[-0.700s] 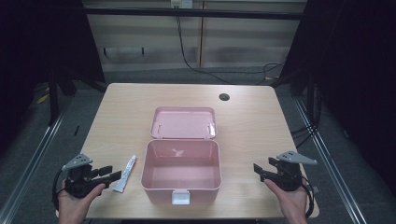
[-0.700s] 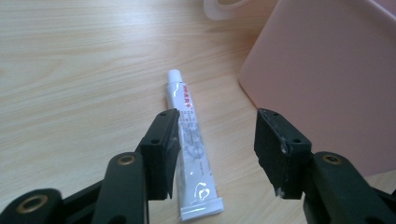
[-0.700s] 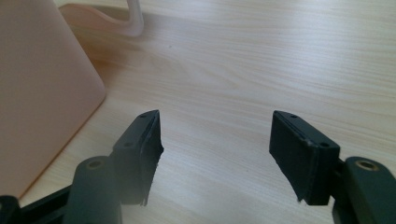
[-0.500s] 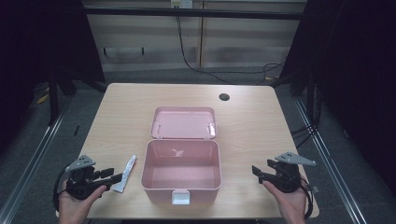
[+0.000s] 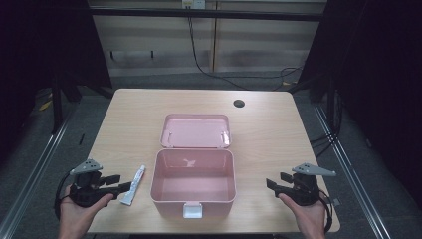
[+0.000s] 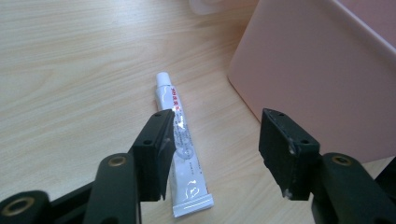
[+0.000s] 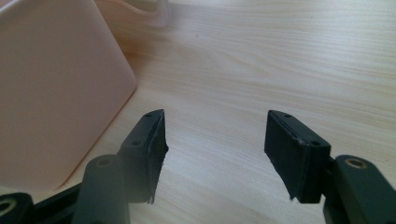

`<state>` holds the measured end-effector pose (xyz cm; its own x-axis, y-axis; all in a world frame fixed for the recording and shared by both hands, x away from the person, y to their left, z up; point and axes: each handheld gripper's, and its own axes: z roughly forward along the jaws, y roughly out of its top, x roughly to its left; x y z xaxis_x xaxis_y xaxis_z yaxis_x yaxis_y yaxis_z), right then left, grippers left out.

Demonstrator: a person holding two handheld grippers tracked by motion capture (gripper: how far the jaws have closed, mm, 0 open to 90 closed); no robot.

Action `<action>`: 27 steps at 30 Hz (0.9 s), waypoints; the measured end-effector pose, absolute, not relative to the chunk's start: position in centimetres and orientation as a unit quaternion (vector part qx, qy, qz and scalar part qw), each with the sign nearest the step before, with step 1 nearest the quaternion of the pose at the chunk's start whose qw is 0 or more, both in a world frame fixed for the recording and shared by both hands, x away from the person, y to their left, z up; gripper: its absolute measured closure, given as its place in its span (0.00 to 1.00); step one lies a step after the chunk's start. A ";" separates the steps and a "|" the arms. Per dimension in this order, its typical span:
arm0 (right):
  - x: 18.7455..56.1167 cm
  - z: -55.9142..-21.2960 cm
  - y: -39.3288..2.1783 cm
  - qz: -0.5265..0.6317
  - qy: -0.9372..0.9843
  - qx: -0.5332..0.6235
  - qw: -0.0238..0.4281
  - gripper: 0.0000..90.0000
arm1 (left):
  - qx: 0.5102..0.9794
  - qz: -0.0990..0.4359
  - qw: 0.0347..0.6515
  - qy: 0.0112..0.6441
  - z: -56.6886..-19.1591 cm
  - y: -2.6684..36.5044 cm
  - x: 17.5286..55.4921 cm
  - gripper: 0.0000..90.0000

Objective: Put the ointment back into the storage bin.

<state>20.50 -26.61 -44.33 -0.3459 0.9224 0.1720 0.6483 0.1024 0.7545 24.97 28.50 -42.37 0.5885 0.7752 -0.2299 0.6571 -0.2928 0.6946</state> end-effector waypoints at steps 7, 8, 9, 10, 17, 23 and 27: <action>20.5 -44.2 -26.5 0.402 0.722 0.536 0.175 0.43 | 0.834 0.065 0.333 0.435 -41.8 27.3 25.8 0.56; 20.6 -44.3 -26.6 0.401 0.721 0.538 0.174 0.43 | 0.841 0.064 0.320 0.431 -41.7 27.0 25.9 0.58; 20.6 -44.3 -26.6 0.401 0.720 0.539 0.174 0.43 | 0.847 0.064 0.308 0.428 -41.7 26.7 26.0 0.60; 20.5 -44.3 -26.6 0.403 0.719 0.538 0.174 0.42 | 0.850 0.067 0.303 0.427 -41.6 26.5 26.1 0.60; 20.5 -44.3 -26.4 0.403 0.723 0.534 0.172 0.42 | 0.854 0.029 0.267 0.445 -41.7 25.9 27.9 0.62; 20.6 -44.3 -26.1 0.398 0.728 0.530 0.172 0.42 | 0.856 0.029 0.249 0.452 -41.8 25.8 28.9 0.63; 20.7 -44.5 -26.1 0.393 0.732 0.531 0.165 0.42 | 0.858 0.027 0.234 0.457 -41.8 25.3 29.7 0.63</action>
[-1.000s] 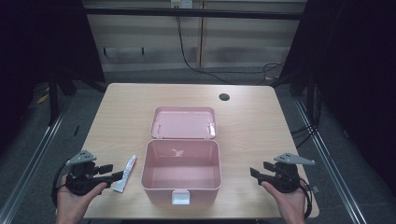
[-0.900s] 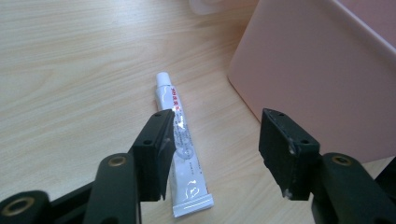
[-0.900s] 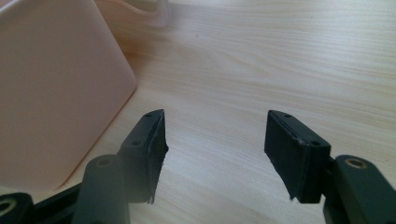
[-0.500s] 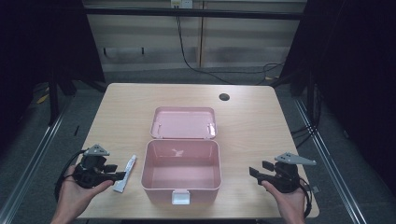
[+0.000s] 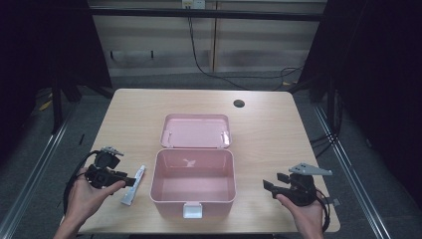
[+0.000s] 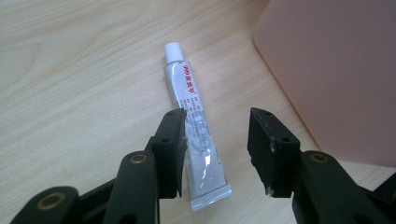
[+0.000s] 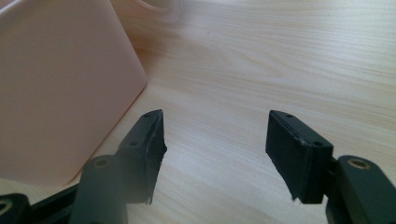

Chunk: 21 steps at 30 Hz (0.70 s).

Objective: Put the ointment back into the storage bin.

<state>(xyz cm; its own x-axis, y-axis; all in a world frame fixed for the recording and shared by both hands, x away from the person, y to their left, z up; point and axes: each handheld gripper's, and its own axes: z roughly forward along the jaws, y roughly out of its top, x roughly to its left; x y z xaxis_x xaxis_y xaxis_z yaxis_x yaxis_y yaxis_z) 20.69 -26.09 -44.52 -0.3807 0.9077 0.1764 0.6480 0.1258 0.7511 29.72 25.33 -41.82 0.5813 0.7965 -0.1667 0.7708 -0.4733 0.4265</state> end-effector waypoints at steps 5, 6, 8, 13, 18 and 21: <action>20.8 -44.5 -26.1 0.396 0.732 0.529 0.165 0.41 | 0.865 0.021 0.212 0.454 -41.9 24.7 30.6 0.63; 20.8 -44.5 -26.0 0.396 0.732 0.529 0.166 0.41 | 0.862 0.022 0.211 0.460 -42.2 24.4 30.9 0.63; 20.7 -44.5 -26.0 0.396 0.733 0.528 0.166 0.41 | 0.865 0.031 0.202 0.458 -42.5 24.2 31.1 0.65; 20.7 -44.5 -25.9 0.395 0.734 0.526 0.167 0.41 | 0.864 0.021 0.194 0.463 -43.3 24.2 31.5 0.66; 20.8 -44.5 -25.8 0.395 0.736 0.524 0.169 0.41 | 0.869 0.020 0.171 0.465 -44.3 23.8 31.8 0.66; 20.8 -44.5 -25.8 0.395 0.736 0.524 0.167 0.41 | 0.867 0.022 0.167 0.469 -44.5 23.7 32.0 0.67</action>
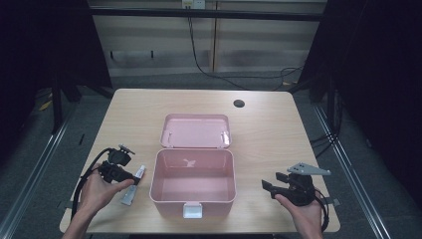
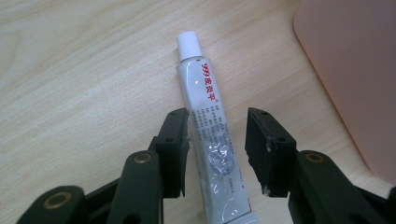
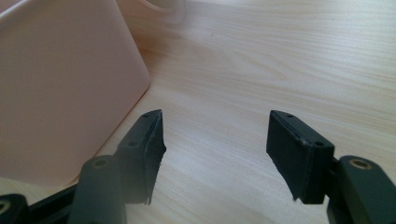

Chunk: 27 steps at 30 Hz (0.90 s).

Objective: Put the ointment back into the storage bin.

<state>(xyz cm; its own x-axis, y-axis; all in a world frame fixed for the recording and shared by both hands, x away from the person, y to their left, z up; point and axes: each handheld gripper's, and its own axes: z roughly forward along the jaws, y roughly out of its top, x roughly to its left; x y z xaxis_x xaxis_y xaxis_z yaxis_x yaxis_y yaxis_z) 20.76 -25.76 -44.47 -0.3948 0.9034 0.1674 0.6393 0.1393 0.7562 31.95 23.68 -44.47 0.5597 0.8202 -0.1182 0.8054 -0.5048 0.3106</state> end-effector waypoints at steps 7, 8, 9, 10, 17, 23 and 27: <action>20.8 -44.5 -25.7 0.394 0.736 0.526 0.161 0.40 | 0.870 0.020 0.159 0.466 -45.4 23.2 32.3 0.67; 20.8 -44.5 -25.7 0.394 0.736 0.526 0.161 0.40 | 0.870 0.020 0.159 0.466 -45.4 23.2 32.3 0.67; 20.8 -44.5 -25.7 0.395 0.736 0.525 0.161 0.40 | 0.872 0.020 0.152 0.465 -45.6 23.0 32.3 0.67; 20.8 -44.5 -25.7 0.395 0.736 0.525 0.161 0.40 | 0.872 0.020 0.152 0.465 -45.6 23.0 32.3 0.67; 20.9 -44.6 -25.8 0.394 0.738 0.524 0.159 0.39 | 0.871 0.025 0.144 0.469 -46.0 22.8 32.3 0.68; 21.0 -44.6 -25.8 0.395 0.738 0.525 0.158 0.39 | 0.874 0.028 0.133 0.467 -46.3 22.5 32.2 0.73; 21.0 -44.6 -25.8 0.395 0.737 0.525 0.158 0.38 | 0.875 0.025 0.128 0.467 -46.4 22.5 32.3 0.75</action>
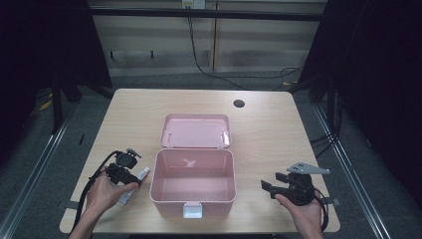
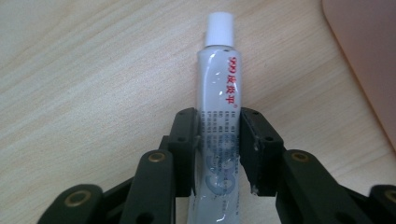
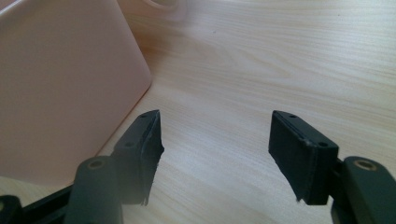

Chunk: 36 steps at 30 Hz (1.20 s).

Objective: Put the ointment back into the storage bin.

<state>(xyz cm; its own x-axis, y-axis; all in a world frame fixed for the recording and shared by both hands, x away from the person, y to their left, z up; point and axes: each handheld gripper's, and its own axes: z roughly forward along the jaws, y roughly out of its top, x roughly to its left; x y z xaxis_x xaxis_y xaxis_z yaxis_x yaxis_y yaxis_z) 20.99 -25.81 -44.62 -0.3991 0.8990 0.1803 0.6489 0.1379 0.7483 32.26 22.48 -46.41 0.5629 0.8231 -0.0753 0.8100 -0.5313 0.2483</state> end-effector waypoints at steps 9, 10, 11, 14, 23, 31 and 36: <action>21.0 -44.6 -25.8 0.394 0.738 0.525 0.157 0.38 | 0.878 0.043 0.119 0.462 -46.7 22.0 32.0 0.75; 21.0 -44.7 -25.7 0.391 0.740 0.525 0.153 0.38 | 0.881 0.043 0.118 0.456 -46.6 22.0 32.1 0.76; 21.0 -44.7 -25.7 0.391 0.740 0.525 0.153 0.38 | 0.881 0.043 0.118 0.456 -46.6 22.0 32.1 0.76; 21.0 -44.7 -25.7 0.392 0.741 0.524 0.153 0.37 | 0.881 0.040 0.115 0.457 -46.6 22.0 32.2 0.77; 21.0 -44.7 -25.7 0.392 0.740 0.524 0.152 0.37 | 0.875 0.019 0.131 0.465 -46.4 22.5 32.4 0.79; 21.1 -44.7 -25.7 0.392 0.740 0.525 0.151 0.37 | 0.875 0.001 0.145 0.462 -46.1 23.2 32.6 0.79; 21.1 -44.7 -25.8 0.392 0.741 0.524 0.150 0.37 | 0.875 -0.004 0.149 0.461 -45.5 23.6 32.6 0.80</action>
<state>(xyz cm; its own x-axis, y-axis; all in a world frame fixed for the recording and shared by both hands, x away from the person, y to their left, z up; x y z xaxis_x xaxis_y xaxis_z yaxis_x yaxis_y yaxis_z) 21.07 -25.79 -44.71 -0.4051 0.8946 0.1885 0.6584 0.1425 0.7390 32.55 23.60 -45.53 0.5758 0.8046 -0.1449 0.8072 -0.5313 0.2572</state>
